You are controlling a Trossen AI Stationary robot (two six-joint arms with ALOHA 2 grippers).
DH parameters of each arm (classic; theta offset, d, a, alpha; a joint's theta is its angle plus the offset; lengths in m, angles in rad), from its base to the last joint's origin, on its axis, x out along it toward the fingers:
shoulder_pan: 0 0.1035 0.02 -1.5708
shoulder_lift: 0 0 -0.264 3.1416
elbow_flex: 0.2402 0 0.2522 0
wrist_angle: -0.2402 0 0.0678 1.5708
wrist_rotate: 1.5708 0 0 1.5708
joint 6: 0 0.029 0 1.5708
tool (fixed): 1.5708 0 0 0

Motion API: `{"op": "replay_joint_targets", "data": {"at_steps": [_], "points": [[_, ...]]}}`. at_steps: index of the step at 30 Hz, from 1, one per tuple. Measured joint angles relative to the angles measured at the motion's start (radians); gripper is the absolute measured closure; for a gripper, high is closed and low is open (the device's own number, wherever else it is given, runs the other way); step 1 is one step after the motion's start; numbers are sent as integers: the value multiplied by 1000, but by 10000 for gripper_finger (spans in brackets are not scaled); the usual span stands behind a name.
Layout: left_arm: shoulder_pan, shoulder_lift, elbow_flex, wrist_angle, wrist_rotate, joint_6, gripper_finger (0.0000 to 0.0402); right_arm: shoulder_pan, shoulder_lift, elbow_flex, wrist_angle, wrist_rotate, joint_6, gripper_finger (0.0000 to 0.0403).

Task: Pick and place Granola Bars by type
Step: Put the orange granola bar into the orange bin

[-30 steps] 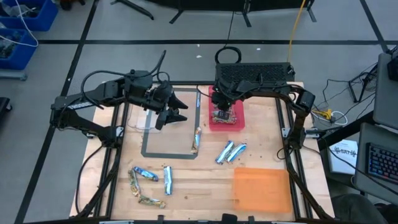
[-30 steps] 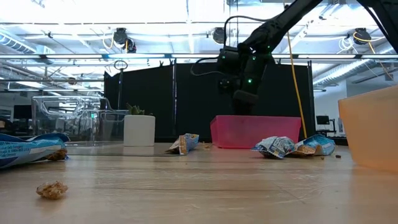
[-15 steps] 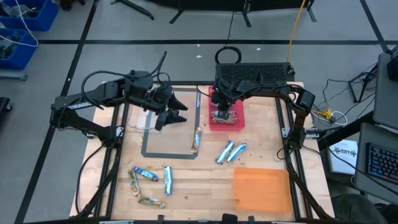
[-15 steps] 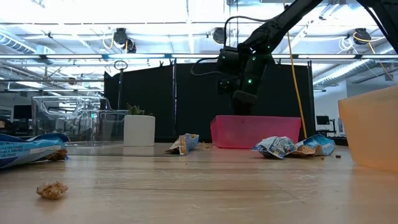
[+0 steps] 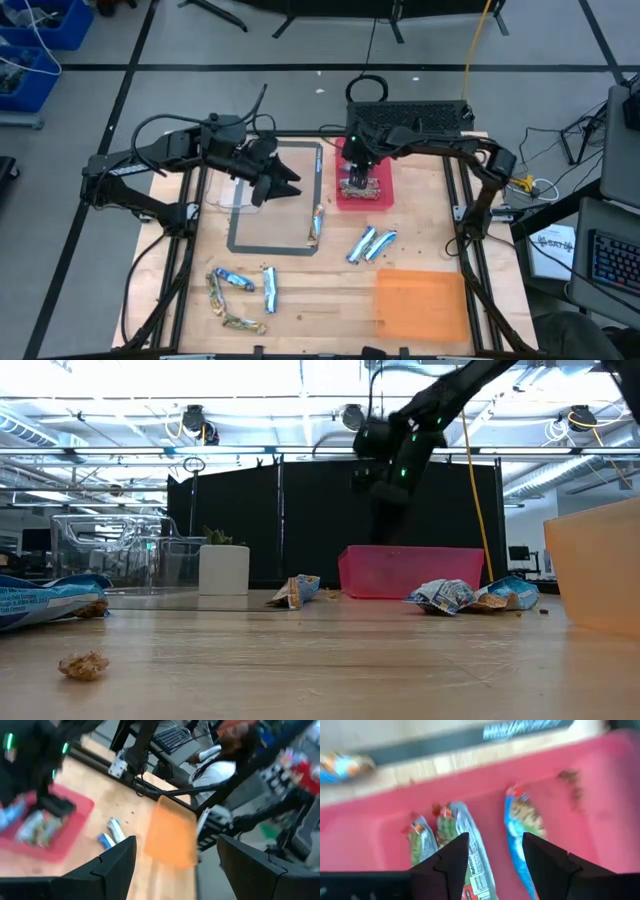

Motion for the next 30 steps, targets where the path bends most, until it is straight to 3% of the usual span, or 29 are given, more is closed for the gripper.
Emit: {"op": "replay_joint_targets", "data": {"at_steps": [9, 14, 21, 30], "points": [[-6, 0, 0, -15, -122, -91, 115, 39, -245, 0, 10, 6, 34, 191], [-7, 22, 0, -132, -253, -254, 115, 86, -389, 0, 12, 2, 63, 173], [-43, 101, -1, -257, -345, -367, 92, 146, -569, 0, 35, 2, 157, 153], [-117, 245, -1, -277, -378, -500, 71, 171, -690, 0, 73, 1, 198, 147]]}}
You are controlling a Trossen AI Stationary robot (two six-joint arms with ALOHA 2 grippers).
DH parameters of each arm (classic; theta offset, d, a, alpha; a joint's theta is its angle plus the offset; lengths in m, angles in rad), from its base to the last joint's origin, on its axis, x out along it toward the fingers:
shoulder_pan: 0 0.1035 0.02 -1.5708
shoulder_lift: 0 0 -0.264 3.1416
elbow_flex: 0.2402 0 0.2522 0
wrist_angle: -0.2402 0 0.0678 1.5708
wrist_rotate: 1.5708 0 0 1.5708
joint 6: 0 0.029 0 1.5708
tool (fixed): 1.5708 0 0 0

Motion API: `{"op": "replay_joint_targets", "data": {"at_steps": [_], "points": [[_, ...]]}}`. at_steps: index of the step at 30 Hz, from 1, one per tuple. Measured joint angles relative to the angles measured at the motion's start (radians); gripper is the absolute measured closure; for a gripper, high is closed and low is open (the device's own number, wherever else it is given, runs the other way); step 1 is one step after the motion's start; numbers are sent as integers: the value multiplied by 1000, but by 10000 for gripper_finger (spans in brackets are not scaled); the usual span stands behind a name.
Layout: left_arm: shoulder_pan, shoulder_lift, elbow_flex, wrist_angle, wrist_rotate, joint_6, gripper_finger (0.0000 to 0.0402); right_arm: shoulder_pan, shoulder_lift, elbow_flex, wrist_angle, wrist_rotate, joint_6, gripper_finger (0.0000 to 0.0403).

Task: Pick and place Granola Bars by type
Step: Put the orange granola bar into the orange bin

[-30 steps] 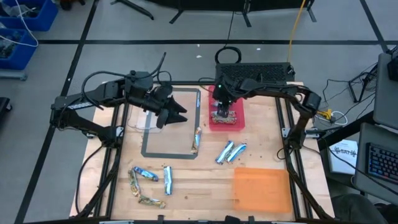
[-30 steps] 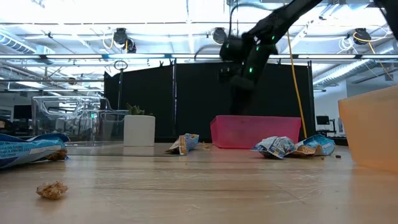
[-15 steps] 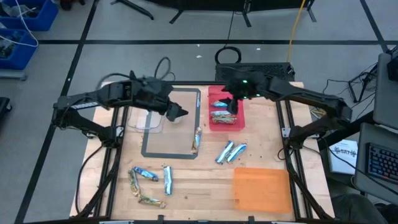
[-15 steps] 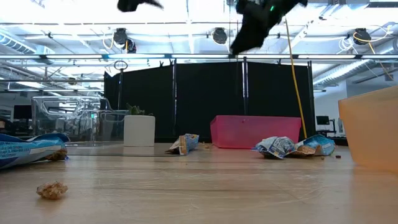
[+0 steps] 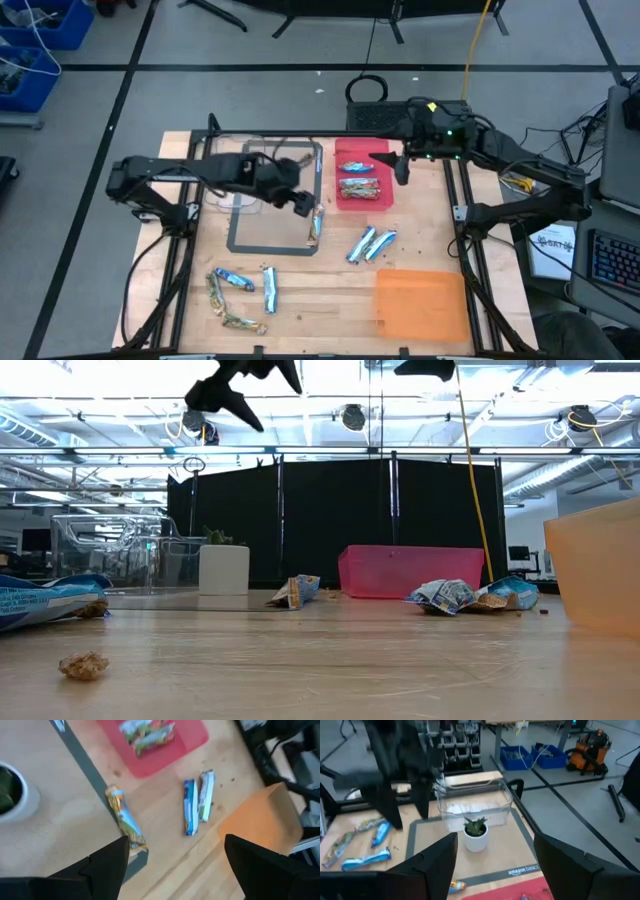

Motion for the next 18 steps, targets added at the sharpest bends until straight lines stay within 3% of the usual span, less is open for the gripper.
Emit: {"op": "replay_joint_targets", "data": {"at_steps": [9, 18], "points": [[-70, 102, 0, 4, -113, -147, 97, 1, -18, 0, 5, -8, 58, 144], [-119, 186, 0, 6, -218, -277, 112, 1, -18, 0, 14, -83, 41, 135]]}}
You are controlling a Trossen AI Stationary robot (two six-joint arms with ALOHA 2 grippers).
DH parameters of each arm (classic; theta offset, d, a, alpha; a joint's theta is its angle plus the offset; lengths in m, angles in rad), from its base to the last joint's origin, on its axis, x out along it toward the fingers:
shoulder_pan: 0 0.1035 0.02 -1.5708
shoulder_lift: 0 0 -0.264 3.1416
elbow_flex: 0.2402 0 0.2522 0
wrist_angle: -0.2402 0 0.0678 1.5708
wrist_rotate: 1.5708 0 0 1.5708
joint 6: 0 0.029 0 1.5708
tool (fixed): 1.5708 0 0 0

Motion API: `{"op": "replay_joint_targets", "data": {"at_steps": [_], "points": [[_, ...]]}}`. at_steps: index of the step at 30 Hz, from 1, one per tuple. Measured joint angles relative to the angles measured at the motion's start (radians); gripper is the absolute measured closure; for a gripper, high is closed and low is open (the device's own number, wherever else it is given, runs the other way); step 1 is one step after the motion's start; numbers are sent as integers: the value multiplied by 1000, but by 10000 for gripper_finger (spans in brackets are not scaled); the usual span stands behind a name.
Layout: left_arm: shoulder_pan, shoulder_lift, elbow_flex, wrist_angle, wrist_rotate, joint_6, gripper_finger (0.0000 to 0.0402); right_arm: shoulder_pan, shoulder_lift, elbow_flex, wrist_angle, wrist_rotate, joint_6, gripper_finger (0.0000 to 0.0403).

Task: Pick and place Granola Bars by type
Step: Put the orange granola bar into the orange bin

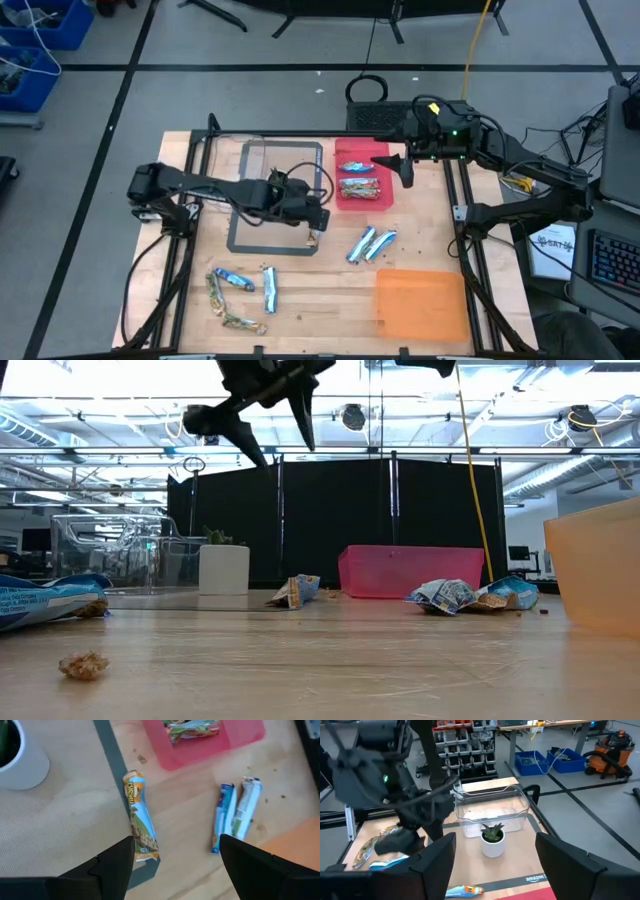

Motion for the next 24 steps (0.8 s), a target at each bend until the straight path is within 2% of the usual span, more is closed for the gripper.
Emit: {"op": "replay_joint_targets", "data": {"at_steps": [10, 24], "points": [[-21, 123, 0, 1, -28, -103, 119, 0, 0, 0, 18, -50, 11, 132], [-45, 291, 0, 8, -2, -135, 123, 0, 0, 0, 45, -57, 11, 131]]}}
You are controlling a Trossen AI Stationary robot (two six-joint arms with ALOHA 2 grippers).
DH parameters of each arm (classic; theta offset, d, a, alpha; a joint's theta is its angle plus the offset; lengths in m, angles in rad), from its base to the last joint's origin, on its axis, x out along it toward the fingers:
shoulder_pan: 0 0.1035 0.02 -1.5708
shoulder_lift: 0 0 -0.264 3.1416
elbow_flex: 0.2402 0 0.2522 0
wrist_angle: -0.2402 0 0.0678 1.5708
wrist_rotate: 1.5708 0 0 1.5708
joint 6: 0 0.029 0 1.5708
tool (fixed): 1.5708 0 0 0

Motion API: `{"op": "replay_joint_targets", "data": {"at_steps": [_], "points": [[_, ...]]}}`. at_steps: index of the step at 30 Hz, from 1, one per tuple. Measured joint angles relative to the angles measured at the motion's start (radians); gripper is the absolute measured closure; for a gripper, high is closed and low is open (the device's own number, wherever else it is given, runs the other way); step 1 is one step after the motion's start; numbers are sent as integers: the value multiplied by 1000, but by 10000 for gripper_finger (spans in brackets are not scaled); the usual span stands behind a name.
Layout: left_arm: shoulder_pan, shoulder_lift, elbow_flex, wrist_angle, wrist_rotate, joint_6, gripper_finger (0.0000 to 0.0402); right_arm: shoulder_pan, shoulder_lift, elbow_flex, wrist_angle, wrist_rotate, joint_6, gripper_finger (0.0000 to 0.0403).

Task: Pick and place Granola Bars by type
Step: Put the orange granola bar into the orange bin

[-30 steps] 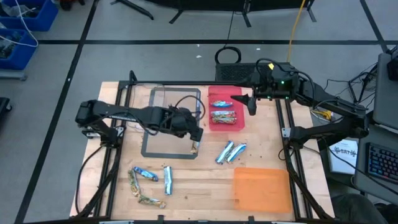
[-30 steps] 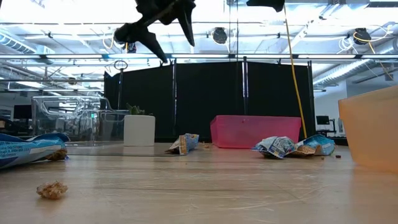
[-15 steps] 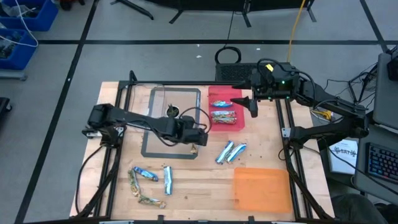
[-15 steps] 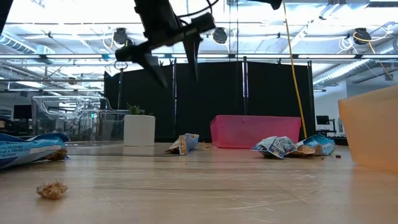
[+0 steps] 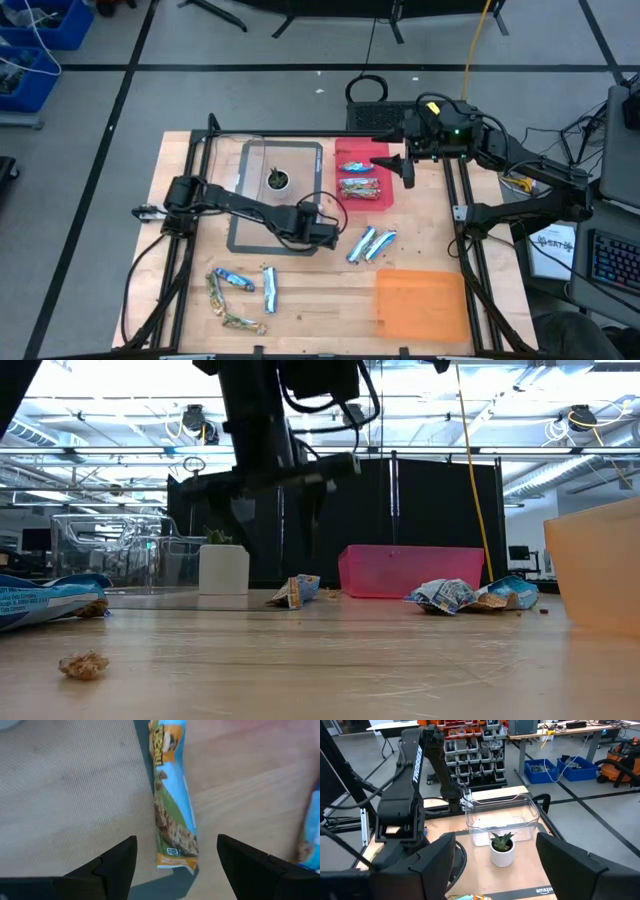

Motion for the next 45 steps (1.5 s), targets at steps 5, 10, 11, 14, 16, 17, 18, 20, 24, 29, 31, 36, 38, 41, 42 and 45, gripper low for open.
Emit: {"op": "replay_joint_targets", "data": {"at_steps": [5, 10, 11, 14, 16, 17, 18, 20, 24, 29, 31, 36, 38, 41, 42, 45], "points": [[2, 41, 0, 20, -6, -7, 127, 0, 0, 0, 0, -21, 0, 130], [3, 69, 0, 78, -7, -7, 122, 0, 0, 0, 1, -22, -2, 128], [3, 77, 0, 85, -10, -8, 122, 0, 0, 0, 1, -22, -2, 128], [7, 101, 0, 97, -2, -8, 127, 0, 0, 0, 5, -22, -4, 127], [8, 110, 0, 108, 12, -8, 132, 0, 0, 0, 7, -22, -4, 126], [8, 110, 0, 111, 17, -8, 136, 0, -1, 0, 7, -22, -8, 126], [8, 110, 0, 113, 16, -8, 141, 0, -2, 0, 7, -22, -11, 126], [8, 110, 0, 112, 7, -9, 154, 0, -4, 0, 9, -22, -15, 126], [10, 105, 0, 114, 5, -9, 193, 0, -4, 0, 8, -22, -23, 126], [10, 105, 0, 115, 13, 5, 258, 0, -5, 0, 8, -22, -38, 126], [10, 104, 0, 115, 12, 6, 285, 0, -5, 0, 8, -22, -38, 127], [10, 103, 0, 115, 16, 10, 336, 0, -5, 0, 8, -22, -38, 128], [10, 103, 0, 115, 16, 12, 349, 0, -5, 0, 8, -22, -38, 128], [10, 103, 0, 115, 18, 25, 363, 0, -5, 0, 8, -22, -38, 129], [10, 103, 0, 115, 19, 30, 366, 0, -5, 0, 8, -22, -38, 128], [10, 103, 0, 115, 19, 37, 369, 0, -5, 0, 8, -22, -38, 129]]}}
